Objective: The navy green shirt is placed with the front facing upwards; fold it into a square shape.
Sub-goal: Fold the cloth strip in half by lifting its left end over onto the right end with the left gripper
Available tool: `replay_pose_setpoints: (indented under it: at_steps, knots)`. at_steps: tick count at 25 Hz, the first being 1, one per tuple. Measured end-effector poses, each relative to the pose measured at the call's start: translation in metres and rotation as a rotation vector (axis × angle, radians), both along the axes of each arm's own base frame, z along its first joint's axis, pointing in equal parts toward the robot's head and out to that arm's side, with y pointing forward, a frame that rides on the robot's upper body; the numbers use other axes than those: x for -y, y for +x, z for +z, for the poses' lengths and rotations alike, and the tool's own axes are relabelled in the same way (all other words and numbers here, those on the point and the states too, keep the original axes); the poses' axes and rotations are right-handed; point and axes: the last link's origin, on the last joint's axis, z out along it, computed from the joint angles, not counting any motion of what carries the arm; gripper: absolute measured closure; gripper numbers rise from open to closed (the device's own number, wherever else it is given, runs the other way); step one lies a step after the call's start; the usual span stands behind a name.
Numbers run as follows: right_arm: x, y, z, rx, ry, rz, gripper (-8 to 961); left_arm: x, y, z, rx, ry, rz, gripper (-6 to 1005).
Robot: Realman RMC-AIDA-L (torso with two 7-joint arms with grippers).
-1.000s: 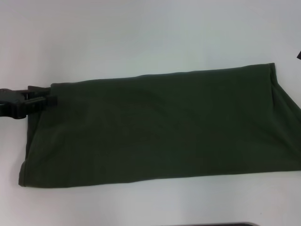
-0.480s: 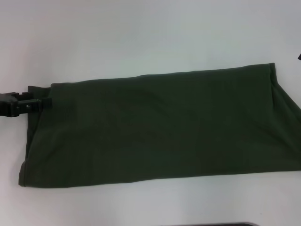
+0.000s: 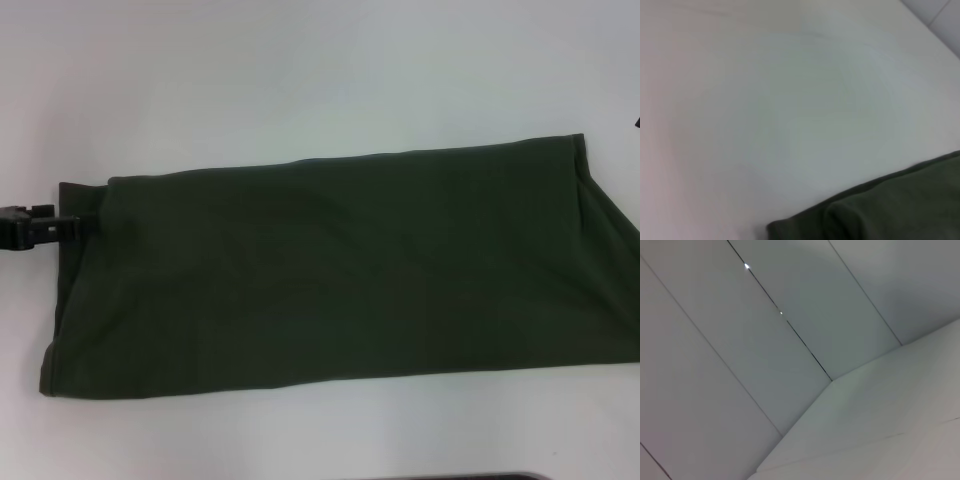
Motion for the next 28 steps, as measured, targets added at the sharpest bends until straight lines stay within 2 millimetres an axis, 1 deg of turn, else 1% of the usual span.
replay_pose_setpoints:
  at_steps: [10, 19, 28]
  knots:
    - [0.003, 0.002, 0.0, 0.0, 0.001, -0.005, 485, 0.0, -0.004, -0.006, -0.016, -0.018, 0.024, 98]
    - [0.004, 0.002, -0.001, -0.002, -0.004, -0.003, 496, 0.001, -0.01, -0.007, -0.047, -0.013, 0.045, 98]
    - [0.004, 0.002, 0.0, -0.002, -0.003, -0.003, 508, 0.002, -0.008, -0.013, -0.044, -0.049, 0.034, 97]
